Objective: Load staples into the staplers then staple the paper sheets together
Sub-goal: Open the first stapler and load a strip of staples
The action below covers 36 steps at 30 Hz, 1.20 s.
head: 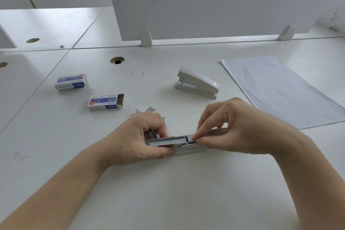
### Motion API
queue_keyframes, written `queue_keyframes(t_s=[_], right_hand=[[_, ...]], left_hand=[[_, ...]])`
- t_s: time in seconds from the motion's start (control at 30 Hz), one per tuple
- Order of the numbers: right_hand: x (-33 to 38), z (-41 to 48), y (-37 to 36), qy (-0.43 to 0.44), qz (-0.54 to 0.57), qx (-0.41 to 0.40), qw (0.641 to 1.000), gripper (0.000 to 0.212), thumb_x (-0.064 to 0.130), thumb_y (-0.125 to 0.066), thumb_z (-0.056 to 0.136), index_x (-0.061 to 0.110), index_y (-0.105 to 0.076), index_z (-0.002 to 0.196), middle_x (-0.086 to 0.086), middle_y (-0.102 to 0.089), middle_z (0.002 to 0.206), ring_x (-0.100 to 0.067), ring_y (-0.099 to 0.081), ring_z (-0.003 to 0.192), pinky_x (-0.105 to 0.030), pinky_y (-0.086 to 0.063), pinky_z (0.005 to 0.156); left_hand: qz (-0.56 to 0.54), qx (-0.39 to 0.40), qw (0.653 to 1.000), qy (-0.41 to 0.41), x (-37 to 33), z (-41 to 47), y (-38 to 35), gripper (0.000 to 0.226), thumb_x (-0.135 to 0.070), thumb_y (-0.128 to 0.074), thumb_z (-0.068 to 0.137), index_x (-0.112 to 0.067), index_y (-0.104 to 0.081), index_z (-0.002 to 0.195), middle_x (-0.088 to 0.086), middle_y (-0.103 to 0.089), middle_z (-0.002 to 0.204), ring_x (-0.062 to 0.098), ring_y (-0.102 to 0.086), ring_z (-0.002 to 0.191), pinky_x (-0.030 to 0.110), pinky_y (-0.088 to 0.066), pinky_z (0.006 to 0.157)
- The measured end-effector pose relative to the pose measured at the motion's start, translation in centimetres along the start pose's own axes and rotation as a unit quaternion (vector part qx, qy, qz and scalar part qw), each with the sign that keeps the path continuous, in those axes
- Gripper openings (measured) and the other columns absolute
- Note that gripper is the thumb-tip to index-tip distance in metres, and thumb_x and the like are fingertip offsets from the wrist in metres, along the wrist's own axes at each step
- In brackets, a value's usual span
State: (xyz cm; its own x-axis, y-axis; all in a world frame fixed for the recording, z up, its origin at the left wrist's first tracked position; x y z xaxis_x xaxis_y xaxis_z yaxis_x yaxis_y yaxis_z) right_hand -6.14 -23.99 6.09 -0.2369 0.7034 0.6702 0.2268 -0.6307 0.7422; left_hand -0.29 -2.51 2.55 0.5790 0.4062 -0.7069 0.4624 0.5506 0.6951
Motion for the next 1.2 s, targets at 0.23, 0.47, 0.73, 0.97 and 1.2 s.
queue_keyframes(t_s=[0.23,0.47,0.73,0.97,1.2], right_hand=[[0.14,-0.07,0.08,-0.001,0.002,0.003,1.0,0.009,0.029,-0.078,0.081,0.038,-0.081,0.084,0.017,-0.071,0.091,-0.004,-0.069,0.089,-0.029,-0.059,0.076],[-0.18,0.2,0.12,-0.023,-0.03,-0.013,0.999,0.006,0.039,-0.072,0.081,0.036,-0.077,0.08,0.016,-0.071,0.086,-0.002,-0.068,0.083,-0.031,-0.059,0.073],[0.0,0.44,-0.49,-0.012,-0.045,-0.019,0.999,0.004,0.034,-0.071,0.083,0.033,-0.075,0.084,0.015,-0.071,0.08,-0.004,-0.069,0.081,-0.028,-0.059,0.072],[0.0,0.59,-0.61,-0.036,-0.033,-0.046,0.998,0.011,0.041,-0.073,0.079,0.03,-0.073,0.075,0.011,-0.072,0.076,-0.004,-0.068,0.079,-0.034,-0.06,0.073],[0.38,0.48,-0.82,-0.065,-0.031,-0.036,0.997,0.021,0.043,-0.072,0.081,0.025,-0.078,0.073,0.012,-0.074,0.086,-0.003,-0.069,0.082,-0.035,-0.06,0.076]], left_hand=[[-0.004,0.004,1.0,0.004,0.13,0.0,-0.02,0.028,-0.033,-0.083,0.068,-0.032,-0.056,0.064,0.0,-0.058,0.075,0.018,-0.051,0.076,0.03,-0.042,0.068],[-0.005,0.004,1.0,0.004,0.11,0.03,-0.04,0.029,-0.03,-0.085,0.068,-0.033,-0.056,0.064,-0.004,-0.057,0.074,0.016,-0.05,0.074,0.024,-0.041,0.065],[-0.005,0.004,1.0,0.002,0.1,-0.01,-0.02,0.029,-0.029,-0.085,0.068,-0.032,-0.056,0.064,-0.004,-0.058,0.074,0.017,-0.051,0.073,0.024,-0.041,0.064],[-0.005,0.003,1.0,0.008,0.03,-0.08,-0.02,0.03,-0.028,-0.085,0.068,-0.032,-0.056,0.064,-0.003,-0.057,0.073,0.017,-0.05,0.072,0.025,-0.041,0.064],[-0.003,-0.004,1.0,0.008,-0.02,-0.02,-0.06,0.029,-0.027,-0.085,0.068,-0.031,-0.057,0.064,-0.002,-0.057,0.072,0.017,-0.05,0.071,0.027,-0.041,0.064]])
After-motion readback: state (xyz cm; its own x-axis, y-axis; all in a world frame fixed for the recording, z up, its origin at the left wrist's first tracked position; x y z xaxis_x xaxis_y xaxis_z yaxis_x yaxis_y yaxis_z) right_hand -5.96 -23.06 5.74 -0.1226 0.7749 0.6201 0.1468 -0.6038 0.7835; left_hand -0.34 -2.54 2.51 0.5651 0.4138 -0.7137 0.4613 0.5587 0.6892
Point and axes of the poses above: each hand's wrist, its own z-axis towards the middle knuckle, its own y-axis out of the back of the hand, x = y × z, the point moved 3 cm from there along z, towards the middle knuckle
